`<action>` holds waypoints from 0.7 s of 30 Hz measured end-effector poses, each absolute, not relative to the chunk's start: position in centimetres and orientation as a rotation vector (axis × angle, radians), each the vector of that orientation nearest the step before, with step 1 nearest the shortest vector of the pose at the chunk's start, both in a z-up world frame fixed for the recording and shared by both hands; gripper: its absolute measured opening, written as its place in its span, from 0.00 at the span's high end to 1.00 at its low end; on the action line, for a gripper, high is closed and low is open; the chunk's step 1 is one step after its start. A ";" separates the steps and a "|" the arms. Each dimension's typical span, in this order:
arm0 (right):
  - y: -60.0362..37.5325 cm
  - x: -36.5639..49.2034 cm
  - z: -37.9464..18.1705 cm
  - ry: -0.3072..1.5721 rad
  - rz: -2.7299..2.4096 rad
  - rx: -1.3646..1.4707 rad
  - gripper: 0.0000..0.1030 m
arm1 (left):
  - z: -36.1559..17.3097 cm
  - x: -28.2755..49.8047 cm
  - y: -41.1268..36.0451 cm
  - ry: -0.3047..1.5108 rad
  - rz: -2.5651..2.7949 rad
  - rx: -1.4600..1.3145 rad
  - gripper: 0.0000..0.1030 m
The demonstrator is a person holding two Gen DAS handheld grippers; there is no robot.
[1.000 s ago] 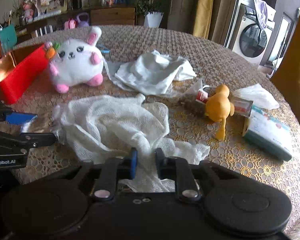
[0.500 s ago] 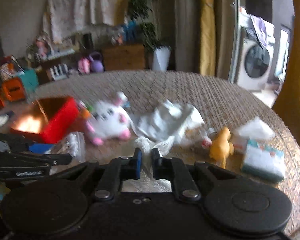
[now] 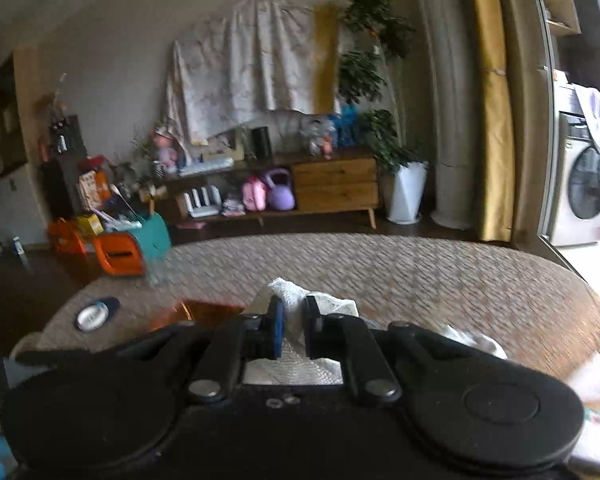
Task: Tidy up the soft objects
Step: 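Carry both held items over the red tin and open both tools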
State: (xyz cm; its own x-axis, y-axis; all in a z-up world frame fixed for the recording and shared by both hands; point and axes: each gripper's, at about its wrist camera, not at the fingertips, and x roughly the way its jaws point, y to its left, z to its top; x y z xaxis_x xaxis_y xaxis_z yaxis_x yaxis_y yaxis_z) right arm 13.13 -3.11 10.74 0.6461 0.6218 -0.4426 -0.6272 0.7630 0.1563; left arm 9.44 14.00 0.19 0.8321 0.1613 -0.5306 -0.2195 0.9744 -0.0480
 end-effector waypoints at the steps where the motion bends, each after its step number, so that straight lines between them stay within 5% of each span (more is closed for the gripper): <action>1: -2.2 13.6 11.1 0.498 0.722 -0.007 0.91 | 0.3 9.3 14.5 0.548 0.212 -0.110 0.59; 21: 13.8 17.4 9.2 0.559 0.871 -0.084 0.91 | -2.5 9.3 24.7 0.603 0.359 -0.213 0.59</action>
State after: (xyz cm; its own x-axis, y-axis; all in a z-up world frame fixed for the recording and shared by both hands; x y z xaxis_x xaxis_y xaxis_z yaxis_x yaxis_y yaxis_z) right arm 17.42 13.76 9.16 0.5113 0.7011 -0.4971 -0.7439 0.6507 0.1526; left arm 9.27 24.66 -2.53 0.7645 0.2658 -0.5873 -0.3889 0.9167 -0.0914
